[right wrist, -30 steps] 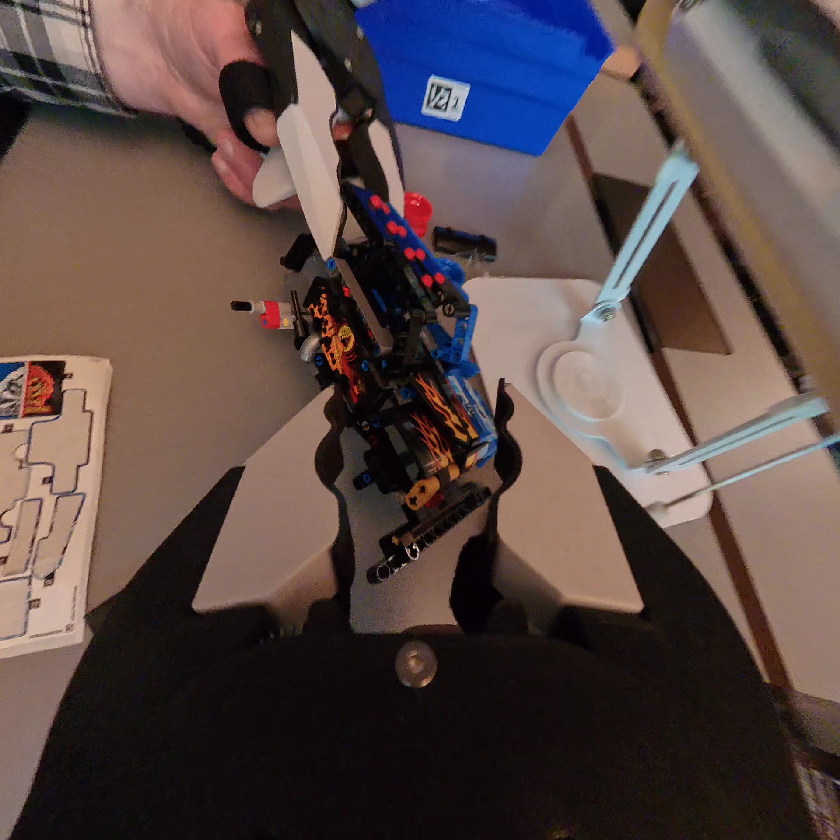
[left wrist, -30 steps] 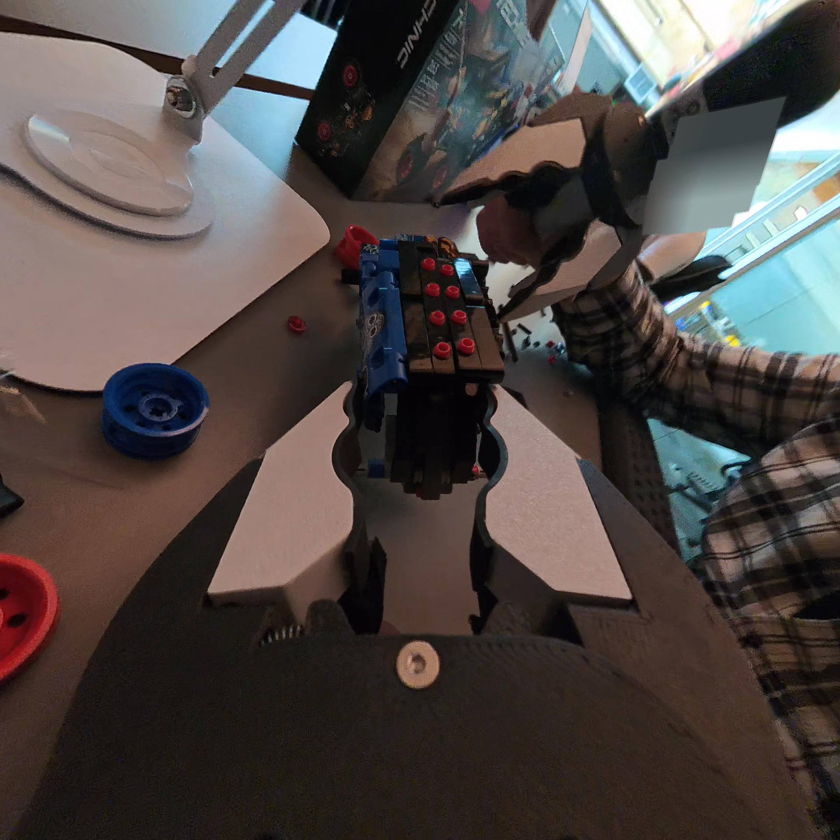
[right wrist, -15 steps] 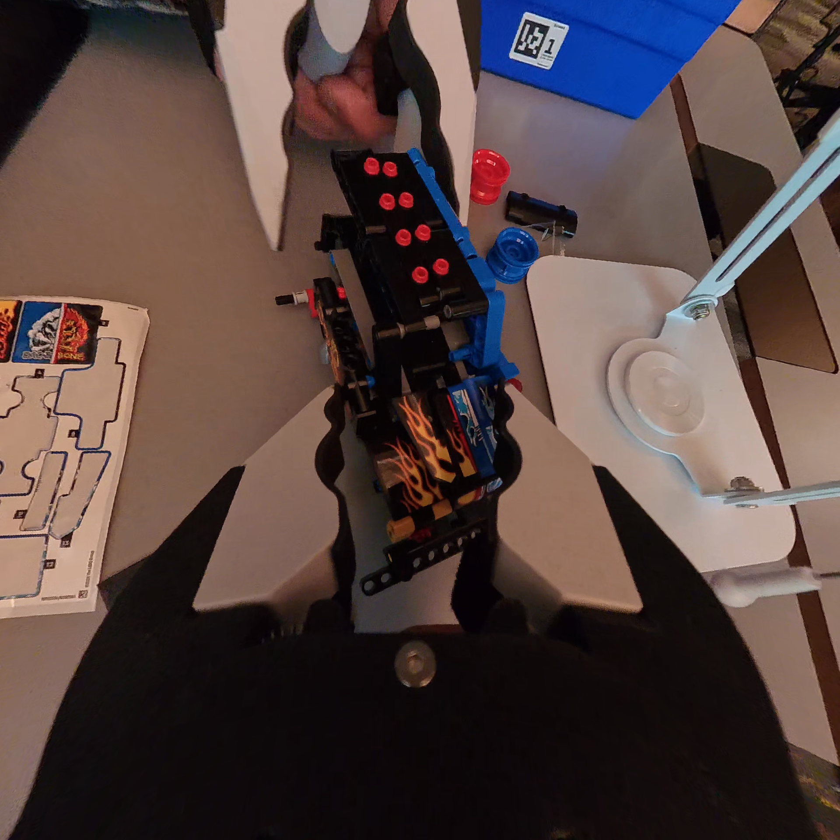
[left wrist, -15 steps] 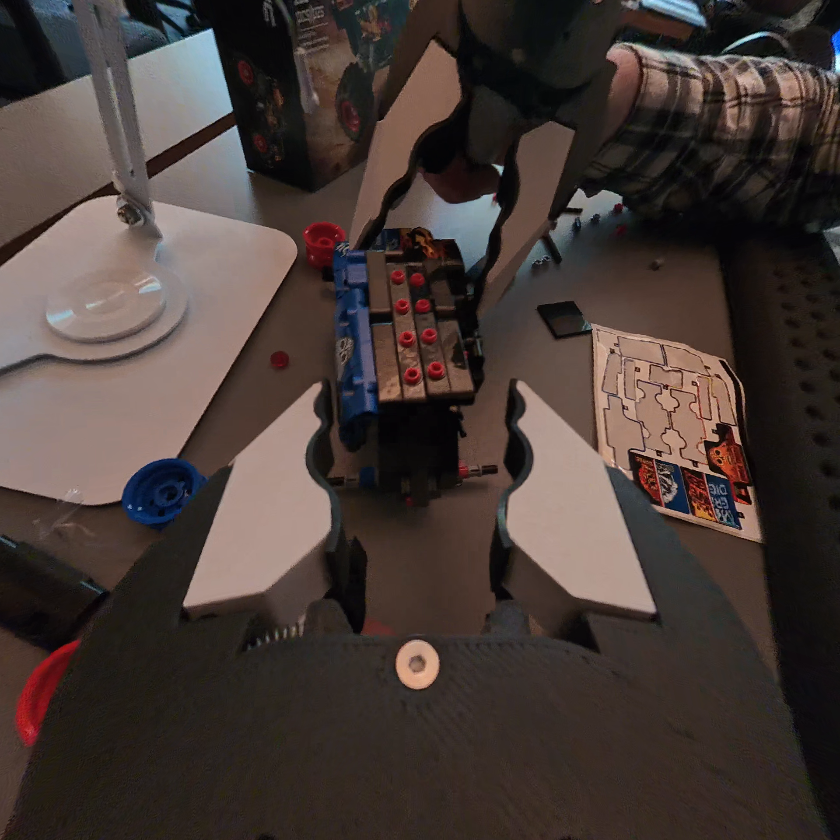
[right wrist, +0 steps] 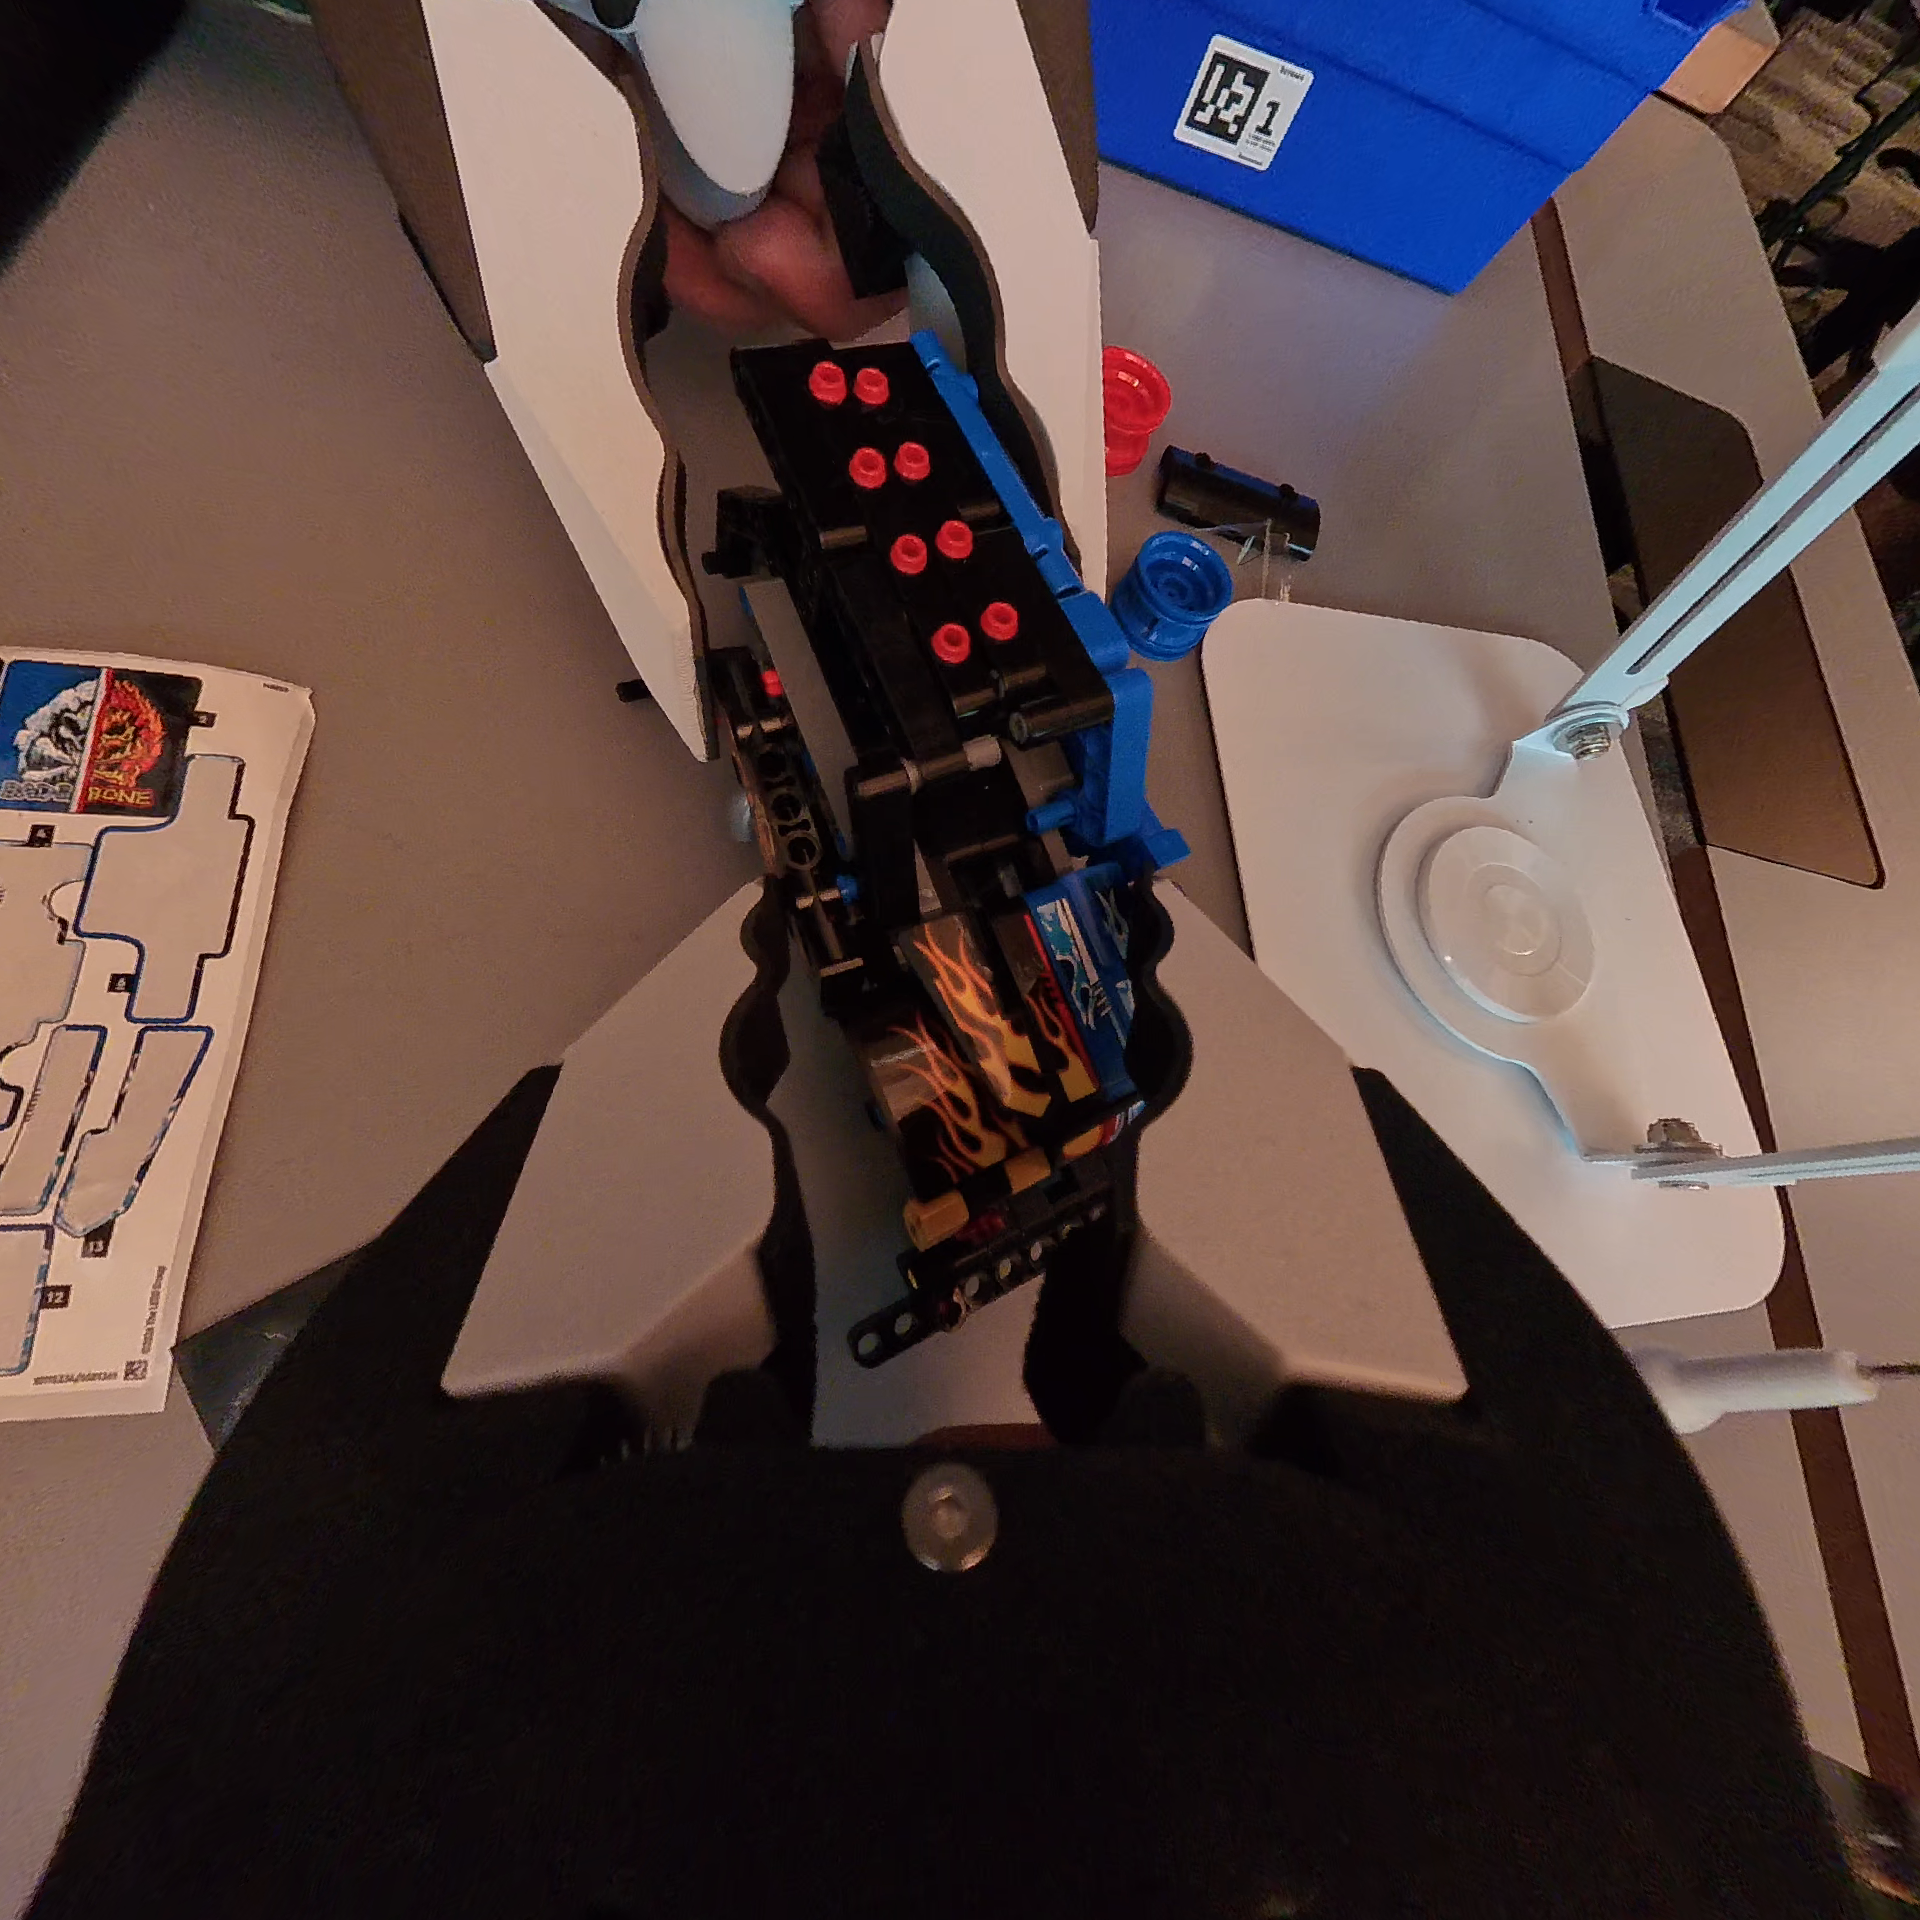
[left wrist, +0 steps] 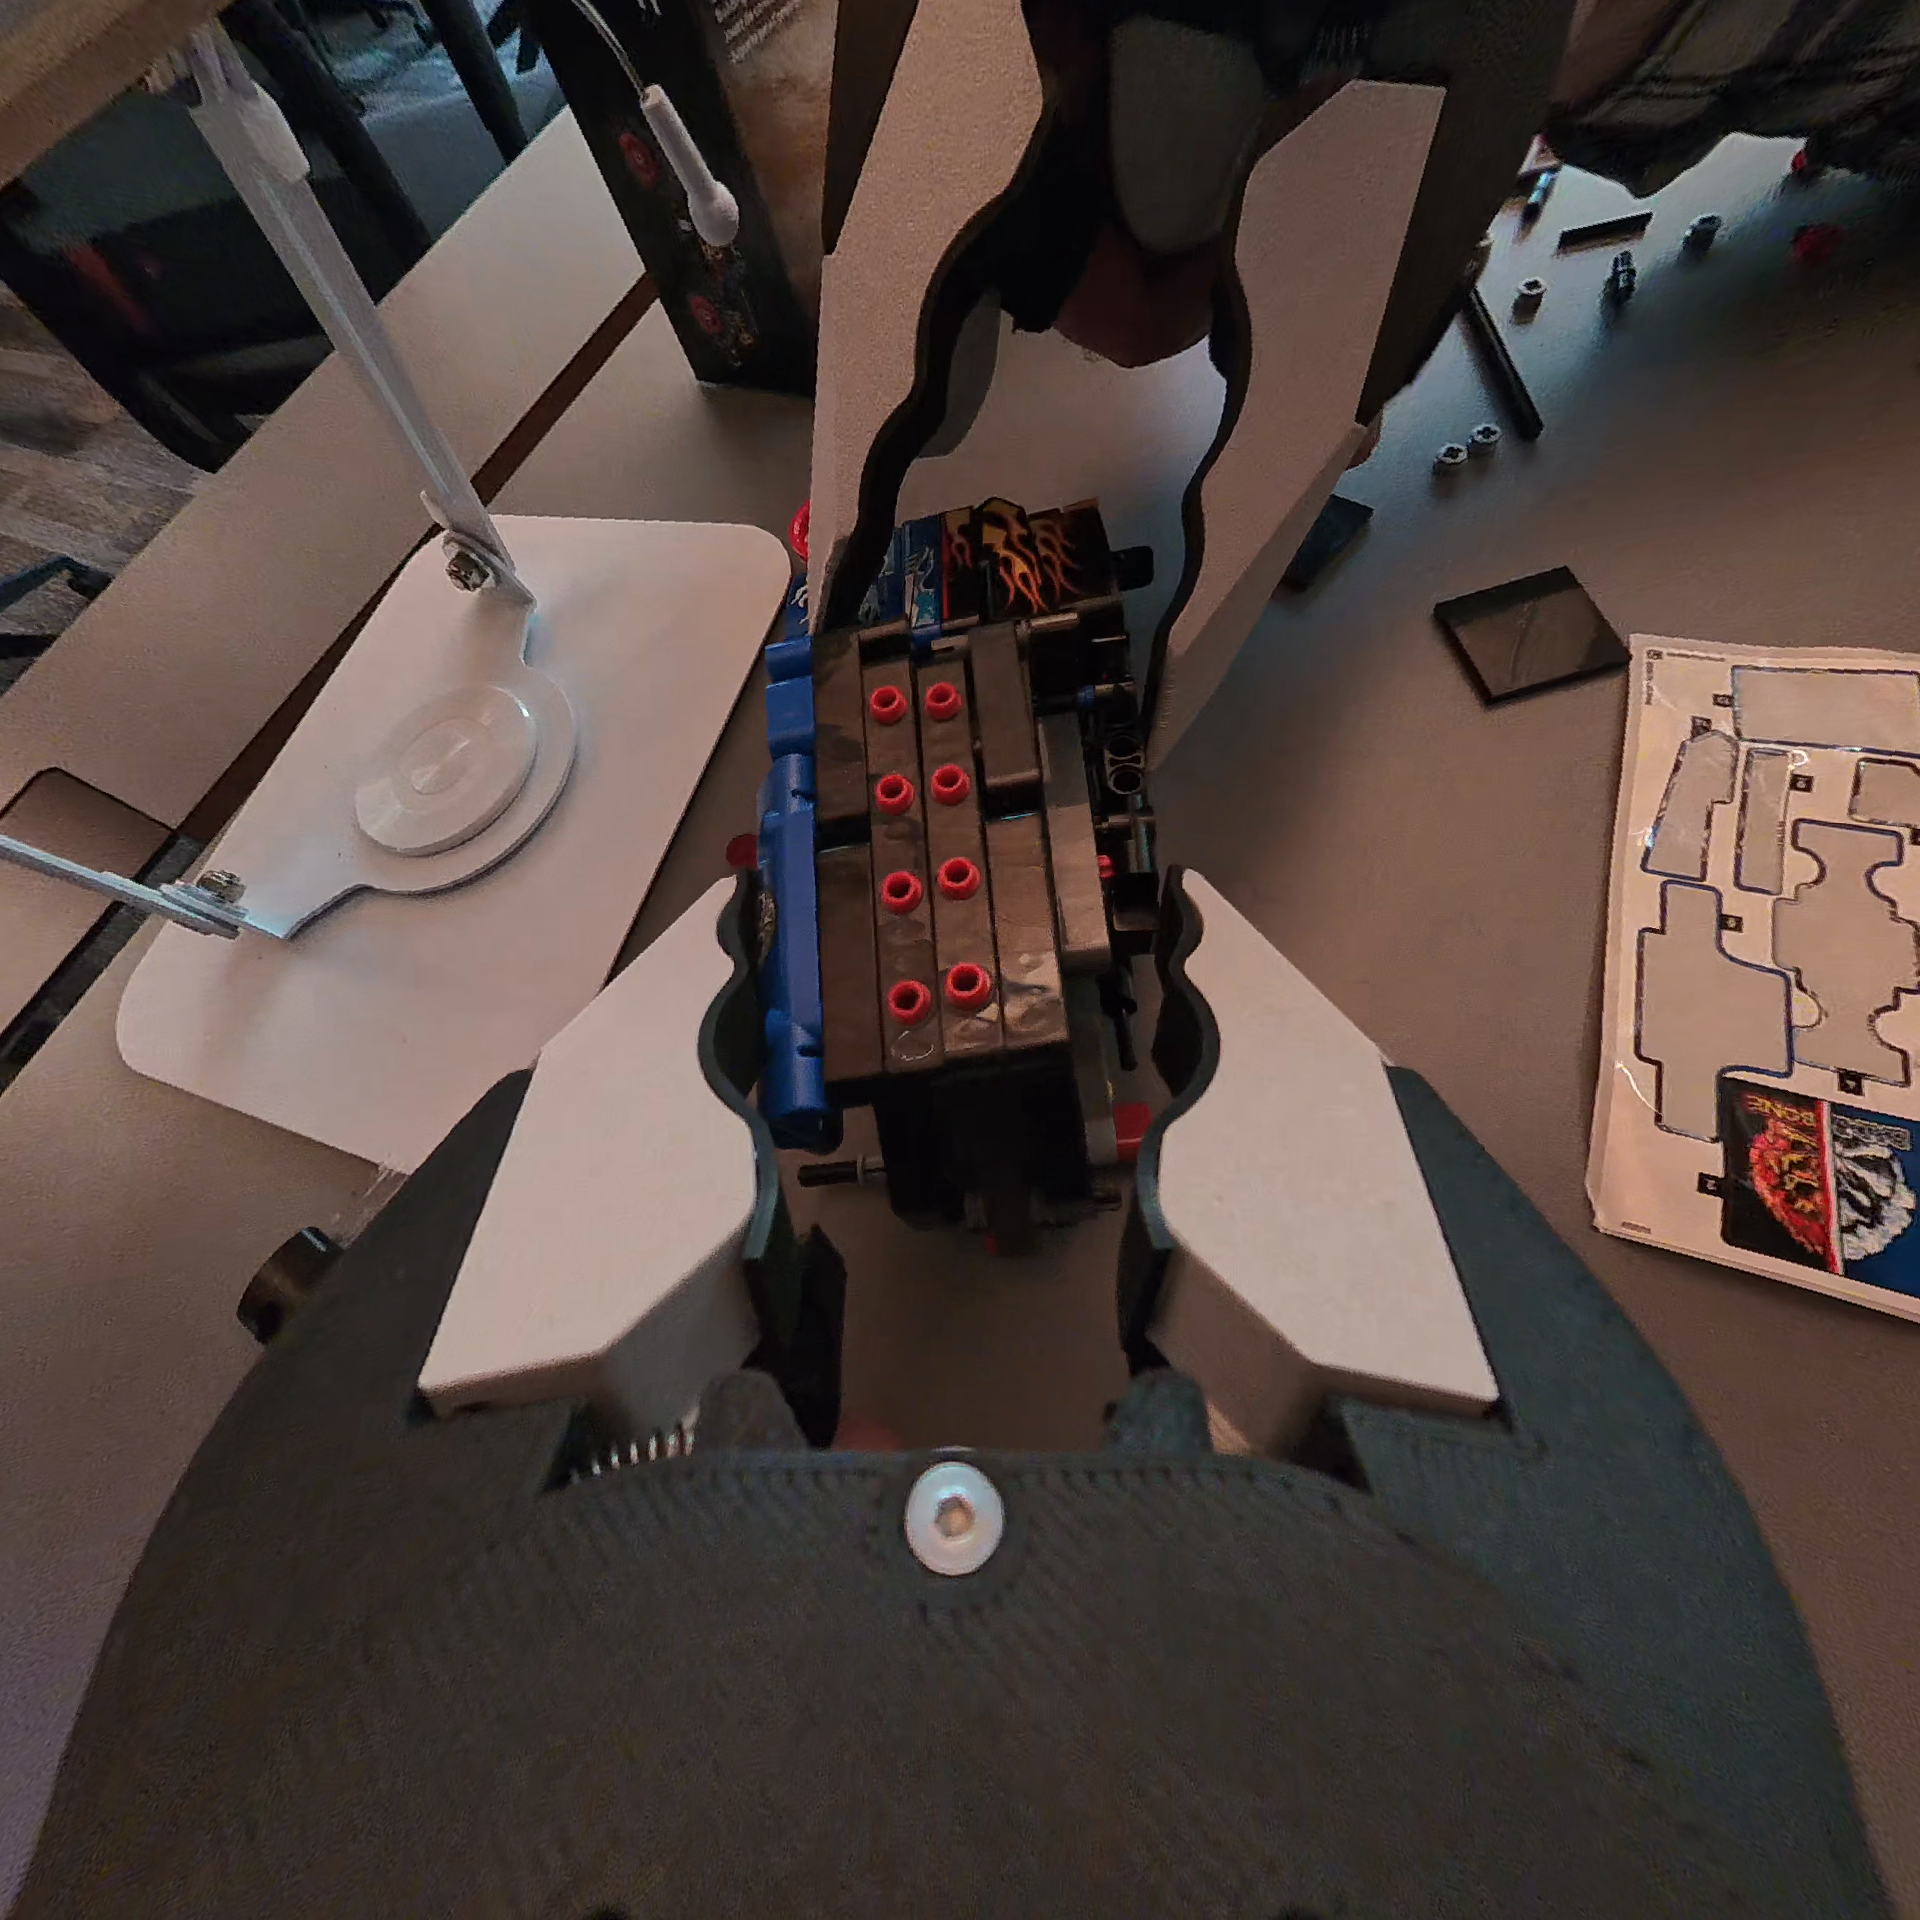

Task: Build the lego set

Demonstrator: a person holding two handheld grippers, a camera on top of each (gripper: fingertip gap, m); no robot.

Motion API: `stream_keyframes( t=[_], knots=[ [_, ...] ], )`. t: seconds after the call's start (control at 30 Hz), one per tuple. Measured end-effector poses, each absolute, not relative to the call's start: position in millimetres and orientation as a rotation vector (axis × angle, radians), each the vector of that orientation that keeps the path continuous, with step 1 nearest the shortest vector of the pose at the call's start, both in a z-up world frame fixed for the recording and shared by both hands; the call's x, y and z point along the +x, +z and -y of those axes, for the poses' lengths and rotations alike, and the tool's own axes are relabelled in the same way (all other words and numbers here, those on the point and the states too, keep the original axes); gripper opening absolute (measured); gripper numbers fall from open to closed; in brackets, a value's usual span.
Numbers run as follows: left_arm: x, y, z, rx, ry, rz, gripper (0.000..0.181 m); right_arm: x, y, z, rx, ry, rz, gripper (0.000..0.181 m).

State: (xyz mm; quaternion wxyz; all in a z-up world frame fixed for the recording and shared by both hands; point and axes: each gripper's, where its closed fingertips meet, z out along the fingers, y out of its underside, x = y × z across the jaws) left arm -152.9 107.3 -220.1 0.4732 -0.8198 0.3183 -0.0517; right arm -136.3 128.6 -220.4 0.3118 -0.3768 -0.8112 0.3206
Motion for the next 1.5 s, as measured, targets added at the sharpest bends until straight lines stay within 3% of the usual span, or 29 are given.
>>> stream_keyframes(
  t=[0.47, 0.57, 0.7, 0.97, 1.5],
  knots=[
    [-149.5, -219.9, -104.3, -2.001, -0.187, -0.821, 0.073, -132.0, -220.7, -130.8, -1.002, 0.825, 2.171, 0.067],
    [-150.7, -220.9, -100.9, -2.019, -0.243, -0.812, 0.085, -129.7, -220.2, -131.7, -0.991, 0.804, 2.18, 0.068],
    [-159.5, -213.0, -93.2, -2.029, -0.293, -0.795, 0.085, -126.7, -218.9, -136.3, -1.011, 0.813, 2.179, 0.066],
    [-160.2, -221.4, -94.4, -2.029, -0.234, -0.829, 0.061, -126.8, -218.6, -135.1, -1.006, 0.885, 2.17, 0.063],
    [-157.1, -220.8, -93.7, -2.001, -0.32, -0.825, 0.059, -127.2, -218.8, -135.0, -0.986, 0.891, 2.185, 0.061]
  ],
)
